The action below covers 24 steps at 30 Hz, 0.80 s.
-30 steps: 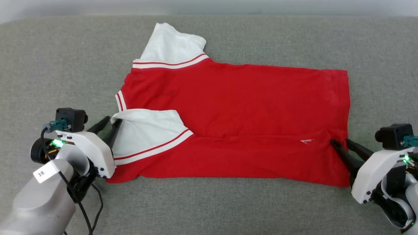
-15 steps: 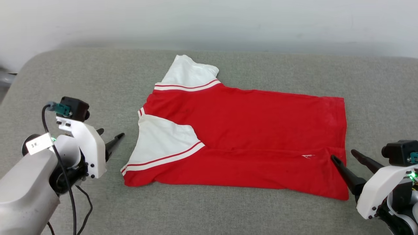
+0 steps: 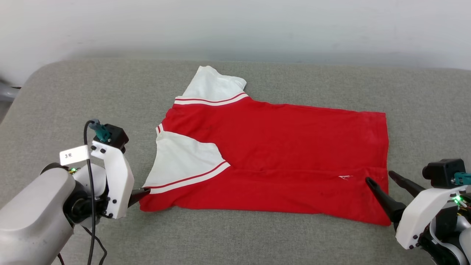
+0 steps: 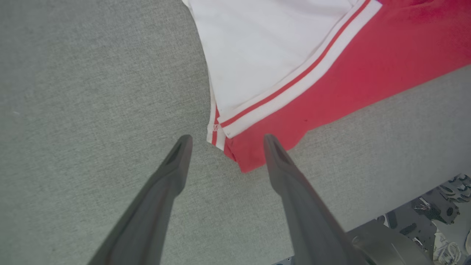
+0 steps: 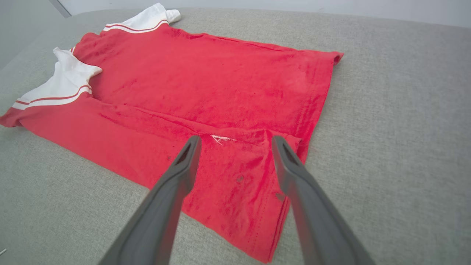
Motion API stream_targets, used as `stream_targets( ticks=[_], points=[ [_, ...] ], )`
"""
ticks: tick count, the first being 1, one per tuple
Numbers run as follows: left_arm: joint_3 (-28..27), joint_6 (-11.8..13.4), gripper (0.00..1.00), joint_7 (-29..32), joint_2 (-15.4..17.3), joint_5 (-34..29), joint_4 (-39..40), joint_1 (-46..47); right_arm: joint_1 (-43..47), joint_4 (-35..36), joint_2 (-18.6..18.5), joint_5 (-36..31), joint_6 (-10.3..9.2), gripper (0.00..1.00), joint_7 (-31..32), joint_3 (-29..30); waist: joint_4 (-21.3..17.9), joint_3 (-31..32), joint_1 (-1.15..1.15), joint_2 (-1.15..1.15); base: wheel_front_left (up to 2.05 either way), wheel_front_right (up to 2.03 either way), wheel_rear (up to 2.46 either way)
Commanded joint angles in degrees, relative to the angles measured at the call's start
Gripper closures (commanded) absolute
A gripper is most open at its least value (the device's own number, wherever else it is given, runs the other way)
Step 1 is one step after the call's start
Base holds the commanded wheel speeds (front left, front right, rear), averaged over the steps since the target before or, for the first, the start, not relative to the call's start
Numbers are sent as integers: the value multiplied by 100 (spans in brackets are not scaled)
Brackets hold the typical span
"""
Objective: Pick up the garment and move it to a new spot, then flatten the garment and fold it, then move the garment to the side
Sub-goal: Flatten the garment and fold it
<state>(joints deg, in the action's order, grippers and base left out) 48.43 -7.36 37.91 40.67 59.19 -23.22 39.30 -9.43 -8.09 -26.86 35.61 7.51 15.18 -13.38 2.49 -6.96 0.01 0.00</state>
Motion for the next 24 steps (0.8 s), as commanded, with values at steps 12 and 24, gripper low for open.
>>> stream_targets(
  ticks=[12,24],
  points=[
    [284,22,0,93,-289,-23,-713,-196,-251,55,77,-58,-5,0,17,-99,-325,-381,-1,0,0,0,0],
    [466,-9,100,-309,-347,220,-794,-62,-415,243,-386,-38,-5,0,423,-81,-330,-253,-1,0,0,0,0]
  ],
)
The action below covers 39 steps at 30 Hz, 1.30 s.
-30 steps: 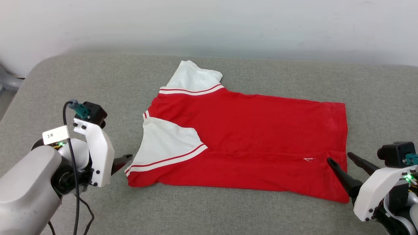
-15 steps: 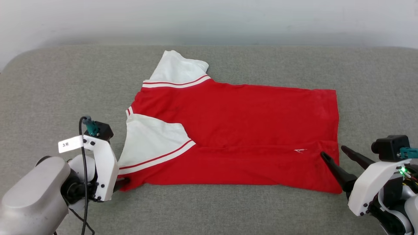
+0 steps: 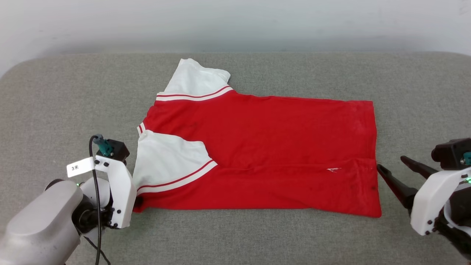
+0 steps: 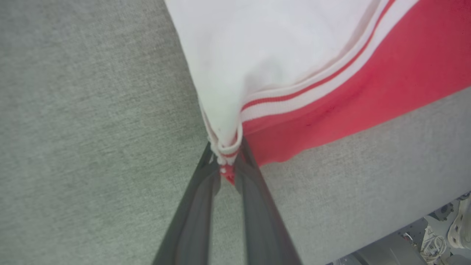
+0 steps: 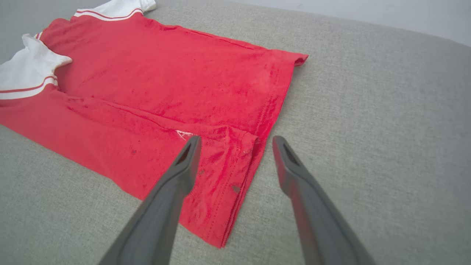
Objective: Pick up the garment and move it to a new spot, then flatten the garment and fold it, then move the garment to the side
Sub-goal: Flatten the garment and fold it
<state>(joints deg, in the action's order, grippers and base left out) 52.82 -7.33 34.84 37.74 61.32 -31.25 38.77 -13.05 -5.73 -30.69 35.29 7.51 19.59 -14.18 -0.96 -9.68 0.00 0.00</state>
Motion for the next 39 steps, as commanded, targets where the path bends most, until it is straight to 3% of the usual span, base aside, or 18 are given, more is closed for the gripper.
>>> stream_targets(
  ticks=[1,8,12,20,34,35,36,39],
  points=[
    [38,-12,100,-60,6,-13,74,44,-71,65,-91,25,-5,0,113,-18,26,38,0,0,0,0,0],
    [136,-9,100,-398,288,-45,557,245,-198,450,-807,280,-5,0,1426,-165,125,121,0,0,0,0,0],
    [186,-10,100,-521,348,-71,758,322,-266,488,-957,403,-5,0,2090,-252,191,82,0,0,0,0,0],
    [290,-10,100,-669,252,-167,880,469,-398,47,-663,381,-5,0,2589,-544,326,-107,0,0,0,0,0],
    [395,-10,100,-867,221,-232,842,616,-515,-1345,-65,355,-4,0,2085,-1385,429,-395,0,0,0,0,0],
    [399,-10,100,-891,225,-222,827,605,-542,-1355,-77,361,-4,62,1984,-1446,421,-390,0,0,0,0,0],
    [407,-11,100,-900,229,-218,807,587,-589,-1363,-98,377,-4,100,1882,-1471,409,-375,0,0,0,0,0],
    [436,-10,100,-952,233,-168,758,484,-660,-1342,-199,464,-4,100,1606,-1512,373,-265,0,0,0,0,0]
  ],
)
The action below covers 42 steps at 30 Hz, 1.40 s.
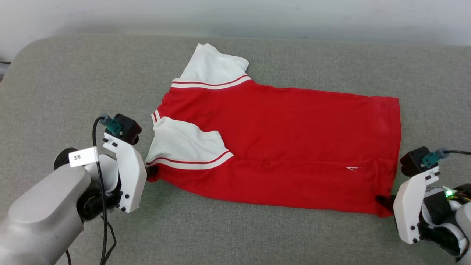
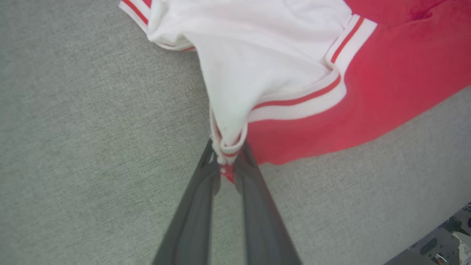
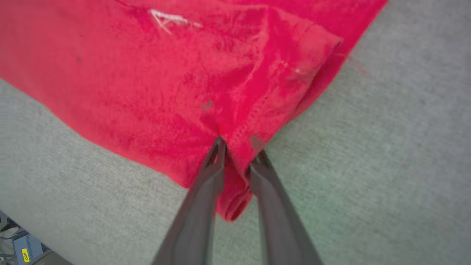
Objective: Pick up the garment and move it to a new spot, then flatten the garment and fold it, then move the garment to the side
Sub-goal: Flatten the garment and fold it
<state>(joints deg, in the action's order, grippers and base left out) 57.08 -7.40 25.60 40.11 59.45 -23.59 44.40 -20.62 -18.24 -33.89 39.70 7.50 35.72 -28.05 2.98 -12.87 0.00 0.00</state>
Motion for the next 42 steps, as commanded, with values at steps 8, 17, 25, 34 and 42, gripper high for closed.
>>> stream_targets(
  ticks=[8,17,25,34,42],
  points=[
    [54,-3,100,-242,271,188,246,-462,398,367,-358,383,-5,100,-673,127,-117,646,0,0,0,0,0],
    [90,254,100,-318,743,263,943,-998,954,993,-619,471,-5,100,-590,546,-137,930,0,0,0,0,0],
    [140,455,100,-444,834,396,1265,-1431,1368,1190,-545,437,-6,100,-244,910,-118,861,0,0,0,0,0],
    [148,429,100,-530,572,508,880,-1479,1305,878,-263,350,-5,100,-62,1023,-106,580,0,0,0,0,0],
    [111,355,0,-862,311,432,378,-1411,1238,596,-39,265,-5,0,-474,1056,-101,555,0,0,0,0,0]
  ],
)
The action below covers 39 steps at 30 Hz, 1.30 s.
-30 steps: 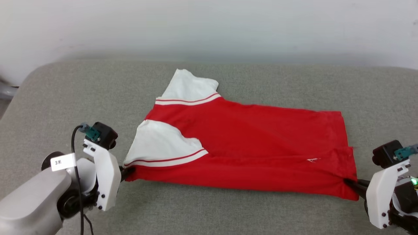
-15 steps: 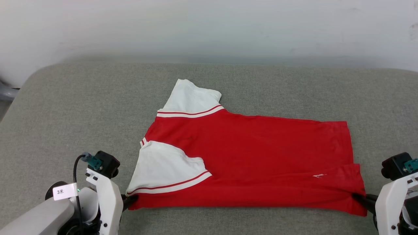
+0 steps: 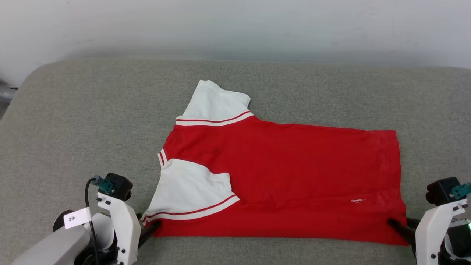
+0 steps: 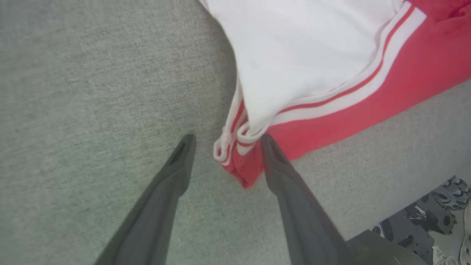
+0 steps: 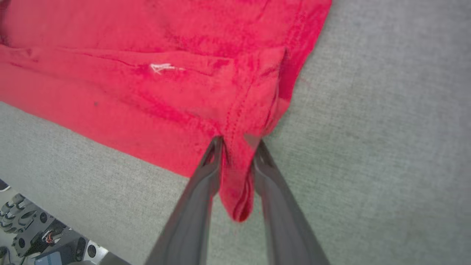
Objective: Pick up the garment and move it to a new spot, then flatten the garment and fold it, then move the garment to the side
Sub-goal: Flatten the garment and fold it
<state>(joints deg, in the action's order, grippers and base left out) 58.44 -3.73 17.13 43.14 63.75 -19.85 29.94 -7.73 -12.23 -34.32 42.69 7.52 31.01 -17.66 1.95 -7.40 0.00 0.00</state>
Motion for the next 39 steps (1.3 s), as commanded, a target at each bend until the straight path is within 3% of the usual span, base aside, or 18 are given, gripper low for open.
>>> stream_targets(
  ticks=[1,7,13,16,17,22,30,39],
  points=[
    [-26,-27,0,-48,3,-6,-18,35,-26,-10,20,-58,-7,0,-101,40,7,38,0,0,0,0,0],
    [-182,6,0,-400,266,-176,177,148,274,304,199,-435,-6,0,-1207,631,31,305,0,0,0,0,0],
    [-496,310,0,-916,416,-505,387,532,307,756,793,-1241,-6,0,-2338,1426,-97,300,0,0,0,0,0],
    [-623,424,0,-1076,358,-661,355,835,247,1037,1156,-1643,-6,0,-2741,1708,-223,205,0,0,0,0,0],
    [-724,454,0,-1095,291,-760,241,1188,167,1359,1485,-2025,-6,0,-3058,1892,-382,31,0,0,0,0,0],
    [-823,349,0,-945,95,-907,-85,1914,87,1821,1950,-2537,-6,0,-3422,2008,-663,-428,0,0,0,0,0],
    [-721,-65,0,232,-187,-793,-898,3166,-83,2218,2318,-2916,-6,0,-3568,1826,-1076,-1330,0,0,0,0,0],
    [-588,-165,0,1952,-323,-581,-1437,4367,-379,2326,2409,-3009,-6,0,-3681,1775,-1370,-2192,0,0,0,0,0]
  ],
)
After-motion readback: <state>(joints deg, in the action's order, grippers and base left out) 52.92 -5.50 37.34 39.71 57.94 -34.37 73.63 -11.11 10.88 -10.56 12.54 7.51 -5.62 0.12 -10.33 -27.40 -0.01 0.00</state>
